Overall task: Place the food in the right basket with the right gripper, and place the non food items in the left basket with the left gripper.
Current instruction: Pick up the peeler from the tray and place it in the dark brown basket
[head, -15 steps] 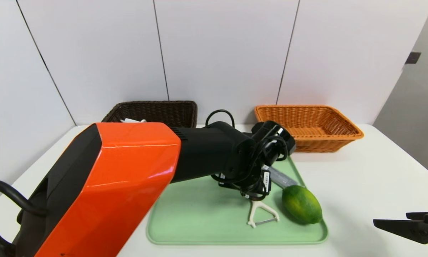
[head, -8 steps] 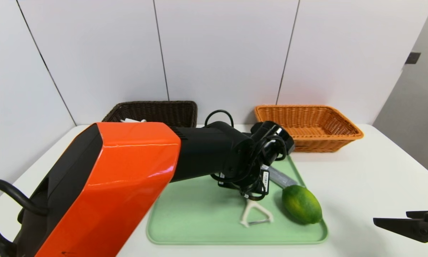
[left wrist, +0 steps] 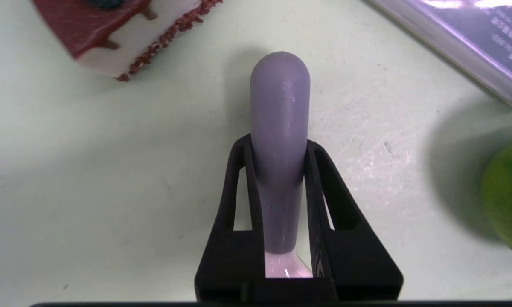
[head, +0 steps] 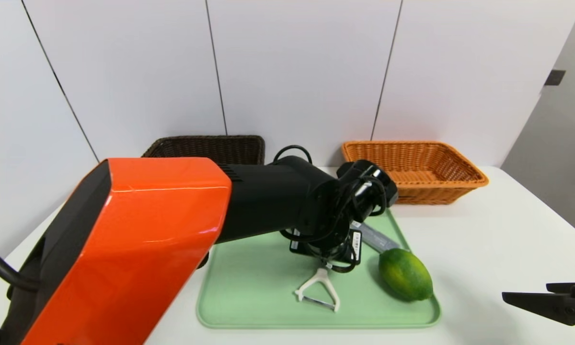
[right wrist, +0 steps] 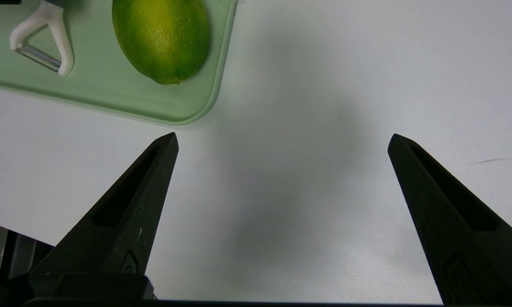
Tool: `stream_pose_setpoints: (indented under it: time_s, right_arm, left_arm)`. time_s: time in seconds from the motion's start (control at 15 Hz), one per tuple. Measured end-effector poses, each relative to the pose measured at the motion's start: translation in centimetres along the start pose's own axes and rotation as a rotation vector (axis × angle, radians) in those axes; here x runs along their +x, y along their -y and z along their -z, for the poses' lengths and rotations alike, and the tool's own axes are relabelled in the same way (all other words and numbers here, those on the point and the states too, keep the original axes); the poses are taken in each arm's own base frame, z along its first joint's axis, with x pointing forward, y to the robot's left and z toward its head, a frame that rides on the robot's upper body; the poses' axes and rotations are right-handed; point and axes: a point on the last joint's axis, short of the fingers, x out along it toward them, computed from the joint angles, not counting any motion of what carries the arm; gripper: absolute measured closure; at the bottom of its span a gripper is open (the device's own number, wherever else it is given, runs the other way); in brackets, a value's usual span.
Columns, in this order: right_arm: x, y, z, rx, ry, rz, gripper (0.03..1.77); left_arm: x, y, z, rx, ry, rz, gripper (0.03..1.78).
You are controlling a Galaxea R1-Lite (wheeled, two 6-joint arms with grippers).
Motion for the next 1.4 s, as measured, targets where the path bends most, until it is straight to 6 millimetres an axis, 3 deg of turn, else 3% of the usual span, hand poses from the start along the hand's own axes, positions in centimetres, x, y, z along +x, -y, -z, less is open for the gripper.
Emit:
stream_pose_setpoints:
  time_s: [0.6,0.87,1.13,1.4]
  right_arm:
    - [-0.2,-0.1,0.2,-0.002,0.007,0.003,0.1]
    - [-0.3,-0.1,0.2,-0.003,0.011,0.005,0.1]
    - [-0.3,-0.1,0.2,-0.002,0.009,0.005,0.1]
    - [-0.2,-0.1,0.3,-0.003,0.007,0.006,0.1]
  left_arm:
    - [-8.4,-1.2,-1.2,-0.018,0.075,0.067,1.5]
    - [-12.2,-2.7,-2.0,-0.037,0.138,0.089,1.5]
    - [-14.4,-8.2,-5.0,0.039,0.231,0.009,1.5]
    - [-15.8,-14.1,-7.8,0.331,0.317,-0.118,1.5]
